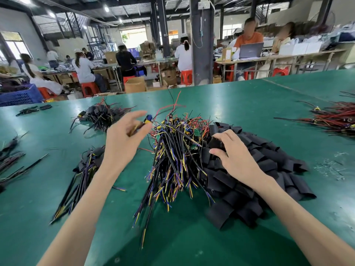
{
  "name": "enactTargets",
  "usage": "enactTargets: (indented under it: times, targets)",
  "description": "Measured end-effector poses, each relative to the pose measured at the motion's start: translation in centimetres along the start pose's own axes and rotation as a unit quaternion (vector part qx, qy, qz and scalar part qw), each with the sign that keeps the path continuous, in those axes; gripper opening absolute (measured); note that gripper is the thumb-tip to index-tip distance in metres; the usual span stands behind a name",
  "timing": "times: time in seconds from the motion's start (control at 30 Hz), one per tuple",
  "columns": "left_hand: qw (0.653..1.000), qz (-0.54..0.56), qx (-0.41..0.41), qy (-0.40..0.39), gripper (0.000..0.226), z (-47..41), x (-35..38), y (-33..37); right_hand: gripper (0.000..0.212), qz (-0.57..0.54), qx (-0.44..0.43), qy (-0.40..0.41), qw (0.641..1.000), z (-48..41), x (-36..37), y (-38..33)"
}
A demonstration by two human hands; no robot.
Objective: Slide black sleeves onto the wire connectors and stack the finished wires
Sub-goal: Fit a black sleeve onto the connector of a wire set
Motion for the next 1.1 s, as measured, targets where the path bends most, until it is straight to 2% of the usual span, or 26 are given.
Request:
enactTargets:
  times: [0.17,0.47,0.77,1.1]
  targets:
    - [0.996,0.079,-0.013,-0.031,0.026,2.6,0.2,-1.8,0.036,-0.019,0.002,0.015,1.0,0.0,-0.1,-0.1]
    - [0.988,0.109,-0.031,-0.105,0.031,4.2,1.2,-2.3,0.033,-0.072,-0.022,0.077,0.994,0.0,-1.1,-0.6]
    - [0.988,0.1,-0.033,-0.117,0.031,4.7,1.8,-2.1,0.033,-0.093,-0.039,0.094,0.991,0.2,-1.1,-0.6]
    - [0.992,0.073,-0.026,-0.099,0.05,4.5,1.1,-2.2,0.035,-0.108,-0.02,0.115,0.987,0.2,-1.6,-0.2]
Point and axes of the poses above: each hand's wrist, its own z-axis away from the middle knuckle, its own x-axis out of the palm, y = z × x, the point moved 7 cm from there along -z, towards the middle knuckle, and after that the axes turned 1 degree about -x, right-handed, at the moved point
